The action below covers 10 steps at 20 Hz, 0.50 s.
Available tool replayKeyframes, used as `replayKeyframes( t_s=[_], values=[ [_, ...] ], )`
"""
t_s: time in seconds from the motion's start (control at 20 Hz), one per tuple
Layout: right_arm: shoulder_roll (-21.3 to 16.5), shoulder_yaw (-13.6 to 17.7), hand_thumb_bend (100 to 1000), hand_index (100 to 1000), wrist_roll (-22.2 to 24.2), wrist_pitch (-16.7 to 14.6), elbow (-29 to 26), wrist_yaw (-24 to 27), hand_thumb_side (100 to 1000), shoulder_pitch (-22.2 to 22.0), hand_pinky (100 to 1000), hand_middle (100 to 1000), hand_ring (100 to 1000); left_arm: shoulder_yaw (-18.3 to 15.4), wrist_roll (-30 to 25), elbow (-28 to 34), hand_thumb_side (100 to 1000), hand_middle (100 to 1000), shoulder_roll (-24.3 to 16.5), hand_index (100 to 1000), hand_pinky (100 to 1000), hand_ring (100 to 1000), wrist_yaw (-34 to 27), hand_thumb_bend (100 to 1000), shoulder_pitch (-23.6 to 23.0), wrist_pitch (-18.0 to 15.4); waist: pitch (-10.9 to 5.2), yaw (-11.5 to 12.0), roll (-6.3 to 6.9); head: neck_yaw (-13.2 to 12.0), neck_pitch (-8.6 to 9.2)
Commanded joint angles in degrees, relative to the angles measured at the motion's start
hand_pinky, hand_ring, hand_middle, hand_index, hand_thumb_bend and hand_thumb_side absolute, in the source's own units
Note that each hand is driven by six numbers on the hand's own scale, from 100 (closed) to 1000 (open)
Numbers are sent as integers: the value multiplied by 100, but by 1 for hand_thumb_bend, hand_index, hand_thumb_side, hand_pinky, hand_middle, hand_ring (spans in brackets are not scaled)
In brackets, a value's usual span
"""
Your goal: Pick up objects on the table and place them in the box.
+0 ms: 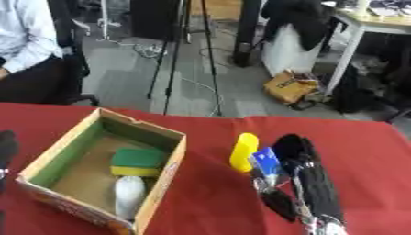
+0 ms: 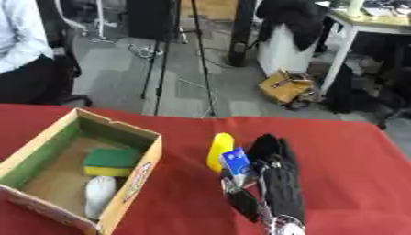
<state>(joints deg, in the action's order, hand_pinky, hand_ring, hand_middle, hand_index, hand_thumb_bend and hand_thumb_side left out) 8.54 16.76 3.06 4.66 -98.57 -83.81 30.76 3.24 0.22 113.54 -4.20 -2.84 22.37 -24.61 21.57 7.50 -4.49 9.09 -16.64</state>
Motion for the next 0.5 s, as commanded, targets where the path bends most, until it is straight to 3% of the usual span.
replayKeyframes(
  t_s=[0.05, 0.5],
  values=[
    [-110, -67, 374, 650, 51, -7, -245, 168, 748, 113, 952, 496, 919, 25, -14, 105, 896, 937, -6, 848, 989, 930, 1, 100, 18, 13, -168, -15, 9, -29, 18],
    [-187, -219, 366, 639, 120, -95, -421, 520, 763, 231, 954, 489, 915, 31, -32, 105, 896, 938, -25, 849, 989, 930, 3, 100, -21, 36, -242, -35, -65, -117, 8]
  ],
)
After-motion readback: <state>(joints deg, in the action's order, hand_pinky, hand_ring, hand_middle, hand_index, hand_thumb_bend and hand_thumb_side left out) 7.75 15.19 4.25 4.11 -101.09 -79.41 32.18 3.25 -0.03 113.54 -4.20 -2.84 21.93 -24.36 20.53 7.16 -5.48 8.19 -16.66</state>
